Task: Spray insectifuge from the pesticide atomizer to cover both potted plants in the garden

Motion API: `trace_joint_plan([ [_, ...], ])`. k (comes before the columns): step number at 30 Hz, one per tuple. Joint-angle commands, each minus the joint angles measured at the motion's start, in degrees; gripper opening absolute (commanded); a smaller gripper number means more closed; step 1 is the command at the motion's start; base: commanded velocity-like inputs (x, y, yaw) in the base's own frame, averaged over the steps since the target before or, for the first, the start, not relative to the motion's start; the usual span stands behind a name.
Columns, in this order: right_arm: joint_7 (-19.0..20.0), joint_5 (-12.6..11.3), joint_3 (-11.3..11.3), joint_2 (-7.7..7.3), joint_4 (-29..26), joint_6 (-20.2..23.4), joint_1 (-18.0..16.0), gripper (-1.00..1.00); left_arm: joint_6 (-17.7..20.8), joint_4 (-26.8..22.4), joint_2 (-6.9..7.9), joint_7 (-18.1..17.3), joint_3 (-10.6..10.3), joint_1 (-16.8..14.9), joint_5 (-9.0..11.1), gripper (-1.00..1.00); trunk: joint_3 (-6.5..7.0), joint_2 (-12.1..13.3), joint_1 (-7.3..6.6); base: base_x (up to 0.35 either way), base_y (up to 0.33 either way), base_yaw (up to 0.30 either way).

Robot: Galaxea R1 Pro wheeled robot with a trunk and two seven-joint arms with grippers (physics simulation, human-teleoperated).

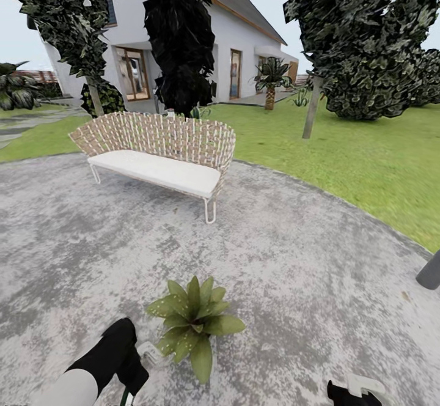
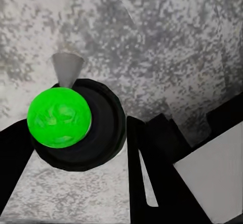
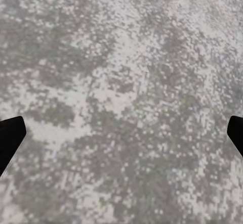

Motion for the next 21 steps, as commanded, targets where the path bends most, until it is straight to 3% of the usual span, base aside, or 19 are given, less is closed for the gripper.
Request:
trace_joint_plan([
  [1,-0.19,0.61,-0.42,0.07,0.08,-0.19,-0.04,1.0,0.26,-0.19,0.07,0.0,-0.09,0.02,-0.13,-1.0,-0.05,-0.02,-0.01,0.0,0.0,0.214],
  [6,-0.13,0.61,-0.42,0.05,0.04,-0.19,-0.04,1.0,0.22,-0.52,-0.47,0.54,1.83,0.07,0.25,-1.0,-0.05,-0.02,-0.01,0.0,-0.134,0.226],
  [19,-0.04,0.63,-0.42,0.04,0.1,-0.19,0.04,1.0,0.3,-0.59,-0.05,0.56,2.07,0.07,0.27,-1.0,-0.05,-0.02,-0.01,-0.048,-0.268,0.012],
  [21,-0.06,0.65,-0.42,0.17,0.11,-0.19,0.05,1.0,0.31,-0.62,-0.01,0.56,3.38,0.07,0.27,-1.0,-0.05,-0.02,-0.01,-0.191,-0.248,0.12],
])
